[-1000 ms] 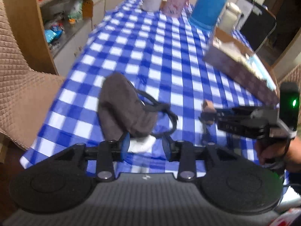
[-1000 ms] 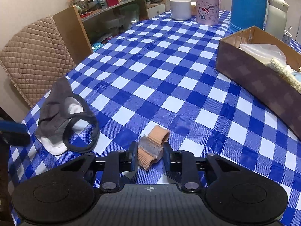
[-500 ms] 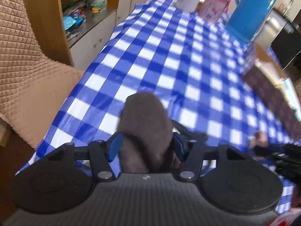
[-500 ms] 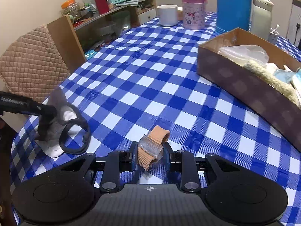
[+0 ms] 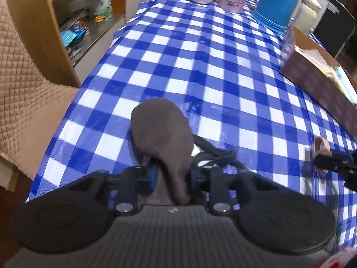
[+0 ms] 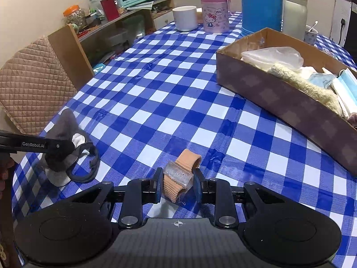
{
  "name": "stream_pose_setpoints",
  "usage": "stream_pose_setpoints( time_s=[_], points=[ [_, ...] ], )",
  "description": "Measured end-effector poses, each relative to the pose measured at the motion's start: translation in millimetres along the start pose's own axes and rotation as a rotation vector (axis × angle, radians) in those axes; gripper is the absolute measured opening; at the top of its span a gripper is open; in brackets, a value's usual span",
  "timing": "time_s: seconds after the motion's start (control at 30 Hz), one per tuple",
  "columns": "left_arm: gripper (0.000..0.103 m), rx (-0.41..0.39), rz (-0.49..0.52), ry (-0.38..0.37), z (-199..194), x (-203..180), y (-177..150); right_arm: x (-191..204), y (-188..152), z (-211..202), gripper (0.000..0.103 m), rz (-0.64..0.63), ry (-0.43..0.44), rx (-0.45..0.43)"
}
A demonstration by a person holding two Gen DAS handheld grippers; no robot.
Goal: Organize soft objects
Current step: 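Carry the gray mask and beige finger cot over the cardboard box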
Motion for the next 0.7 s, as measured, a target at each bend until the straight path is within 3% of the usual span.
stream_pose_setpoints(
  time_s=[0.37, 0.5, 0.7],
  points=[
    [0.015, -0.075, 0.095, -0.018, -27, -38, 32, -25, 8, -34, 0.028, 0.036, -0.006, -0.06],
    [0.015, -0.154, 0.157, -0.058, -46, -68, 68, -47, 21, -57, 0.028, 0.059, -0.028, -0.116],
    [0.015, -0.281, 0.272, -0.191, -61, -150, 141, -102, 60, -100, 0.028, 0.106, -0.115, -0.238]
  ],
)
Point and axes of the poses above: each gripper's, at about its wrist camera, not at the fingertips, and z roughly the way its jaws point, x to its left, y to its top, the point moved 10 cm from there along z, roughly the way its jaws point, and after that the axes turned 10 degrees about z, right-handed, at the moved point
